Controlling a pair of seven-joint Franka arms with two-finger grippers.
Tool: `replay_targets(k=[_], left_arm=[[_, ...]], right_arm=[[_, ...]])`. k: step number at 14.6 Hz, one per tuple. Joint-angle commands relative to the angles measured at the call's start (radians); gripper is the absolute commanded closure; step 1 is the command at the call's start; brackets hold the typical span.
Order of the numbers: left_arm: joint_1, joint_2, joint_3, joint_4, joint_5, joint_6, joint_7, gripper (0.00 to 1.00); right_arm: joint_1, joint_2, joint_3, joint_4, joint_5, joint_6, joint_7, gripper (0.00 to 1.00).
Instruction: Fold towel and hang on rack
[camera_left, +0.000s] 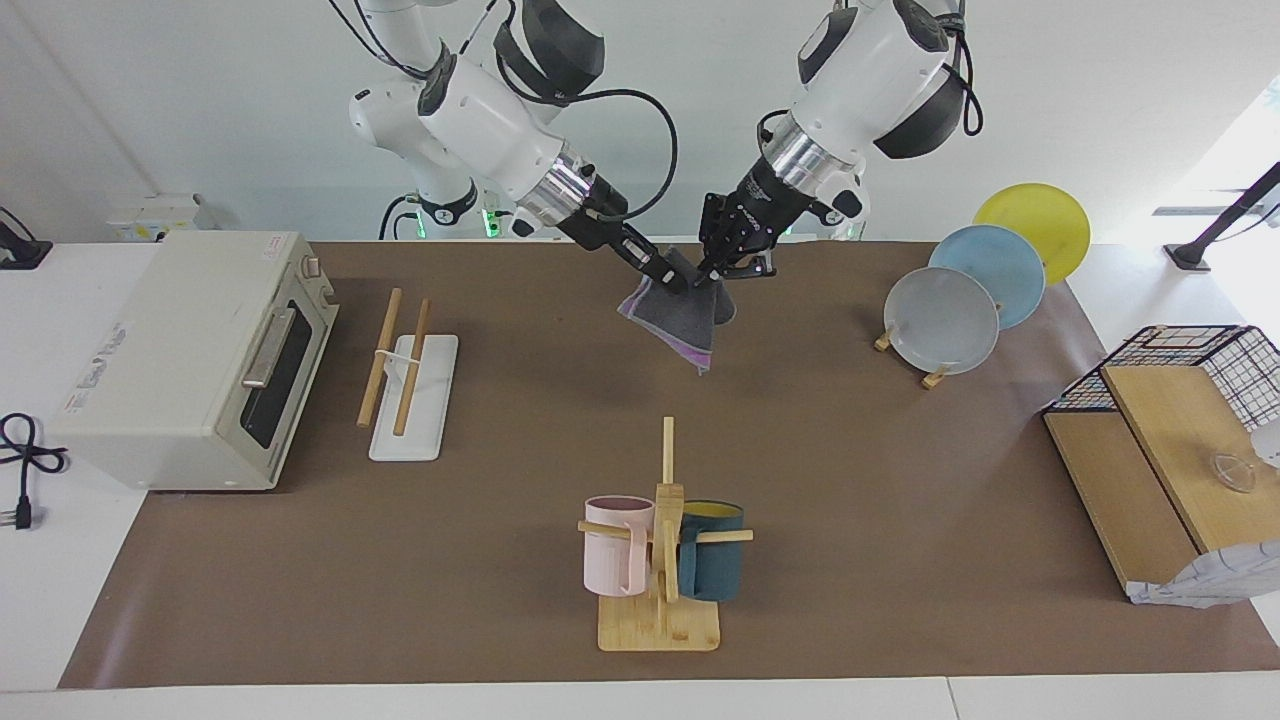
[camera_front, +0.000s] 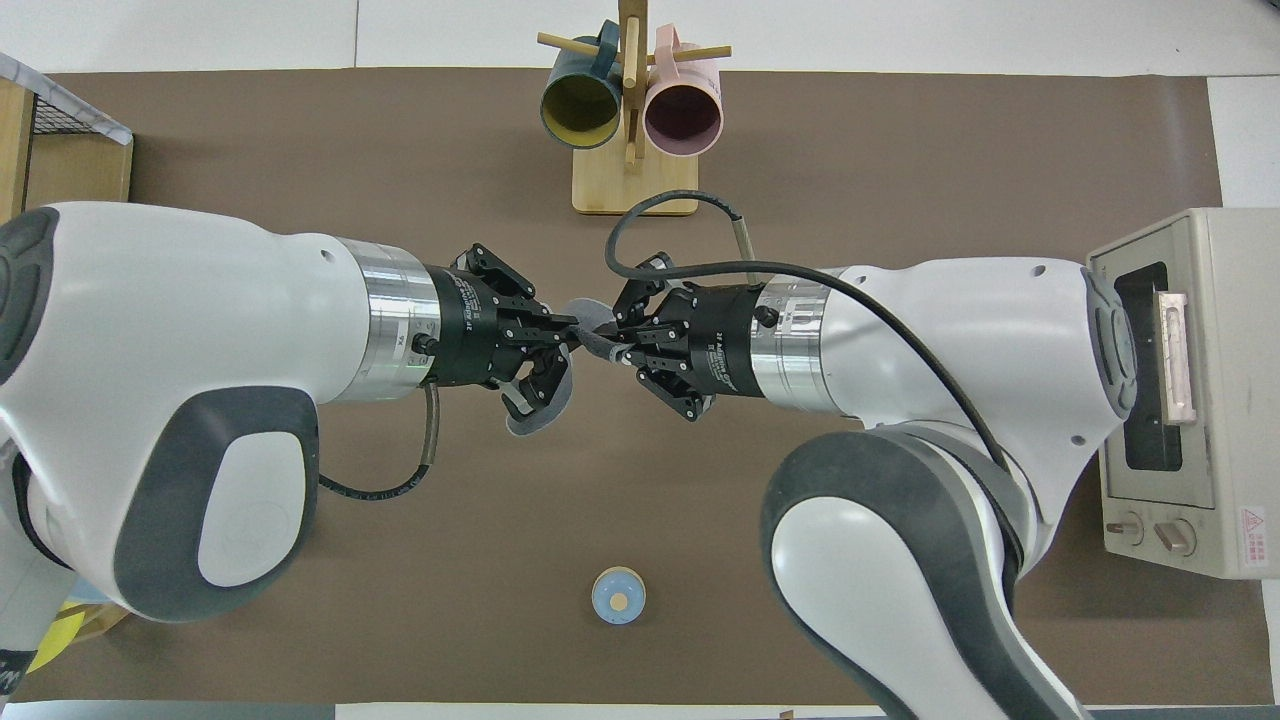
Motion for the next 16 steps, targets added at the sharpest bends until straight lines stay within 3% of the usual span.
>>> replay_targets(k=[1,7,12,16], left_arm=[[-0.020,-0.034,0.012,-0.033,-0.008,0.014,0.009,0.00],[0.026,-0.054,0.018,-0.080,-0.006,0.000,0.211,0.00],[0.187,-0.085,0.019,-0.125,-0.005,-0.105,0.734,0.00],[0.345,-0.088,0.018,-0.125,0.030,-0.155,1.175,0.00]], right_arm=[[-0.030,-0.002,0.005,0.022,-0.143,-0.100,-0.160,1.00],[-0.149,-0.033,0.002,0.023,-0.330,-0.347,-0.637,1.00],[-0.240,-0.068,0.002,0.010,-0.528,-0.514,-0.865,1.00],[-0.347,-0.097,0.002,-0.056,-0.564,-0.525,-1.032,1.00]])
